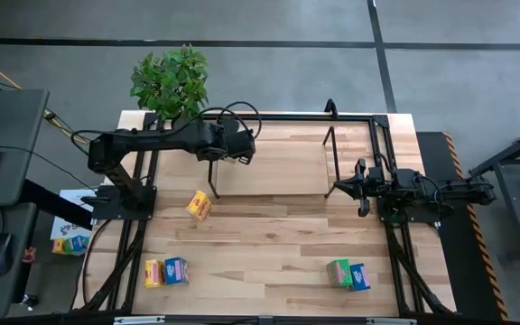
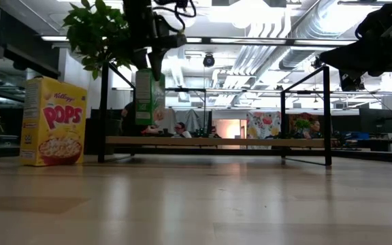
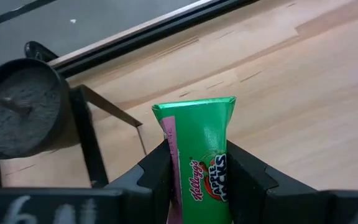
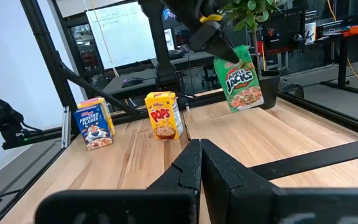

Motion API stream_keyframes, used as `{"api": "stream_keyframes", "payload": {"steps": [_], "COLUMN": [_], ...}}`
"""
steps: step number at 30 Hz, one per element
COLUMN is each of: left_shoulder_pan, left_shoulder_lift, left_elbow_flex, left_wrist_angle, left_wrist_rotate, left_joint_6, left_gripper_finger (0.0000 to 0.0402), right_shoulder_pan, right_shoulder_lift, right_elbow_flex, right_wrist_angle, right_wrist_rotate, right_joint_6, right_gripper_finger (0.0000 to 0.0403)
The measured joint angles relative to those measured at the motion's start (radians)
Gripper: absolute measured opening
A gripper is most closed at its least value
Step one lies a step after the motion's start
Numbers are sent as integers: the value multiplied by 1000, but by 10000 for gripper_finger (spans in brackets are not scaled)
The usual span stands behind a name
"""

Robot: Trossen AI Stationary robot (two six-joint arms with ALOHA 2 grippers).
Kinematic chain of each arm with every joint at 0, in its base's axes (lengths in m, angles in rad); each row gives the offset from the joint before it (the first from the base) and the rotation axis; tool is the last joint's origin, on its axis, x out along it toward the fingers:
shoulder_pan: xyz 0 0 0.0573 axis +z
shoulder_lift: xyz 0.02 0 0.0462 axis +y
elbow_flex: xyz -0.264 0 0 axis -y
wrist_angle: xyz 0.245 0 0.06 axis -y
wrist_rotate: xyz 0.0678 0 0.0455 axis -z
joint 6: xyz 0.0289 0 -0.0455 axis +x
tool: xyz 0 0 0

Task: Stack cereal on shelf
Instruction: Put the top green cereal box on the shelf

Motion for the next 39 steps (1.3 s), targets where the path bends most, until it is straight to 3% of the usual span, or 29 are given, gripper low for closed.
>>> {"api": "stream_keyframes", "payload": {"steps": [8,17,26,39], "left_shoulder_pan": [1,1,4,6], "left_shoulder_lift": [2,3,4,5], "left_elbow_flex": [-5,-116,-129,-129], "left_wrist_angle": [-10,5,81,77], "left_wrist_rotate": [-44,-2,5,11], "left_joint_6": [-26,-146,17,24], "left_gripper_finger": [111,111,111,111], "right_shoulder_pan": [0,0,0,0], "right_shoulder_lift": [0,0,0,0], "right_elbow_flex": [0,0,0,0], "right_wrist_angle": [0,0,0,0], "right_wrist_rotate": [0,0,0,0], "right_joint_6": [0,0,0,0], "right_gripper_finger": [0,0,0,0]}}
